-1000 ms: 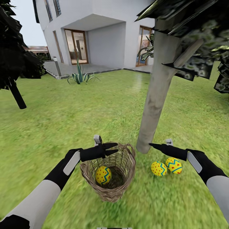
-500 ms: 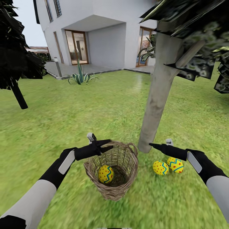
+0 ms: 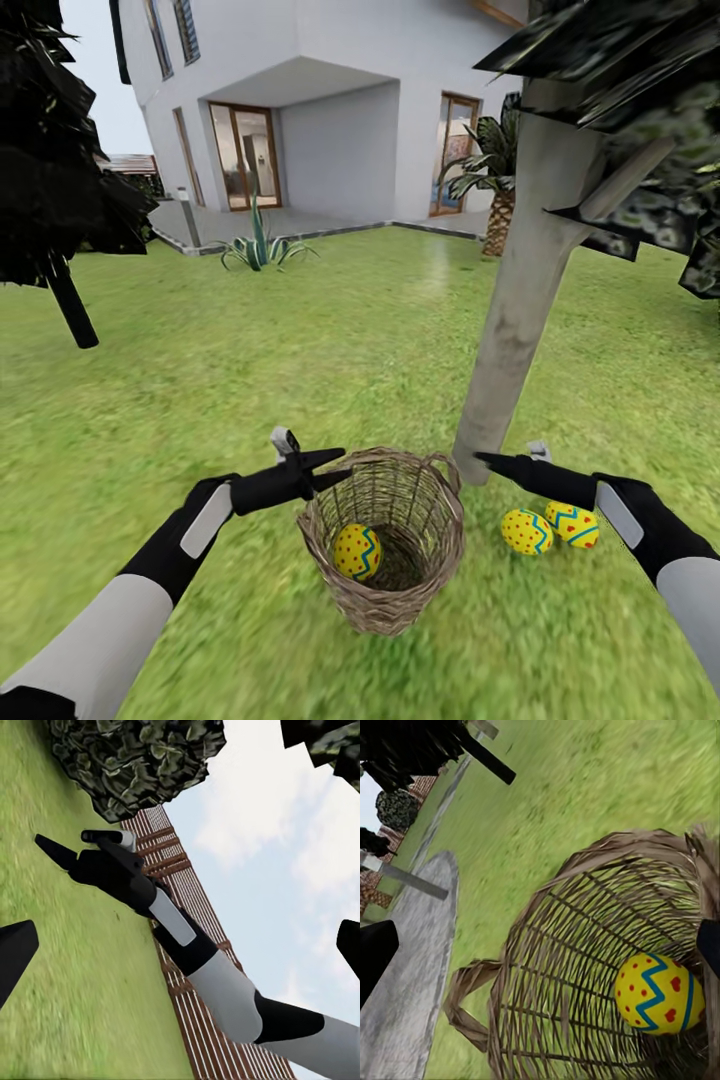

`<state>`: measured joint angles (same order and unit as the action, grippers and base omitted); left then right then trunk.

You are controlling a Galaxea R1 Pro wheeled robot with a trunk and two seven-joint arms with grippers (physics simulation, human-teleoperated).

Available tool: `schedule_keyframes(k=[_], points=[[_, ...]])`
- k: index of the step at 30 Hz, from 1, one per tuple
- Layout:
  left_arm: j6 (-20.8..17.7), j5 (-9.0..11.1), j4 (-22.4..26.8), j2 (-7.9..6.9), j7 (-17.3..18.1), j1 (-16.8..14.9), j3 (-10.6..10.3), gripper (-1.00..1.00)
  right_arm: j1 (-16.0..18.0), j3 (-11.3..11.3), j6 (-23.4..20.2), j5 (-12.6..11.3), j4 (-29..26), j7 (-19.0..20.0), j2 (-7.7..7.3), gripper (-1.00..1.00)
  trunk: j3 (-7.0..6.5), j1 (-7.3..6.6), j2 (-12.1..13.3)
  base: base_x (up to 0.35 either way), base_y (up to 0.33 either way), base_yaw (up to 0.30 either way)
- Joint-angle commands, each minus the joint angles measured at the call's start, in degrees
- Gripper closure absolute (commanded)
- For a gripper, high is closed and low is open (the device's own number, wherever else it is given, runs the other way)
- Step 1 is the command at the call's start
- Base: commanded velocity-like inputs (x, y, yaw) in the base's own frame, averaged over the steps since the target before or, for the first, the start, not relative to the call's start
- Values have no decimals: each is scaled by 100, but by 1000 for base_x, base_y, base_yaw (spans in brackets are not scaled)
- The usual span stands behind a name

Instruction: Take the three Easter eggs out of the wicker basket on the lawn in the garden, then place them on the lawn next to a single tree (choose any tree) so that all three eggs are next to the same tree and none are left in the basket.

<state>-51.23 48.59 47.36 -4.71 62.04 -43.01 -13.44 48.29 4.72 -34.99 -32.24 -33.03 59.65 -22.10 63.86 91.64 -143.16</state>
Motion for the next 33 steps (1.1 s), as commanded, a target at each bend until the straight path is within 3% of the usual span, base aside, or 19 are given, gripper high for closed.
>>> schedule_keyframes(k=[1, 5, 12, 20, 21, 28, 33], points=[[-34, 26, -23, 10, -2, 1, -18, -100, -29, -6, -73, -52, 8, 27, -40, -100, -14, -23, 39, 0, 0, 0], [-47, 3, -47, 29, -29, 10, -20, -100, -106, -55, -202, -43, 0, 155, -165, -100, -85, -111, 199, 0, 0, 0], [-94, -16, -51, 46, -51, 12, -24, -100, -126, -49, -298, -8, -51, 380, -142, -100, -211, -264, 480, 0, 0, 0], [-118, -2, -44, -78, -42, 5, 18, -100, -127, 21, -282, 62, -117, 250, 80, -100, -355, -440, 801, 0, 0, 0], [-120, 2, -43, -144, -40, 5, 21, -100, -127, 24, -281, 61, -174, -697, 128, -100, -373, -462, 841, 0, 0, 0], [-118, 18, -34, -247, -35, 4, 72, -100, -135, 36, -288, 63, -330, -907, 170, -100, -498, -616, 1122, 0, 0, 0], [-115, 18, -34, -257, -27, 3, 138, -100, -135, 71, -282, 203, -337, -1209, 350, -100, -588, -726, 1322, 0, 0, 0]])
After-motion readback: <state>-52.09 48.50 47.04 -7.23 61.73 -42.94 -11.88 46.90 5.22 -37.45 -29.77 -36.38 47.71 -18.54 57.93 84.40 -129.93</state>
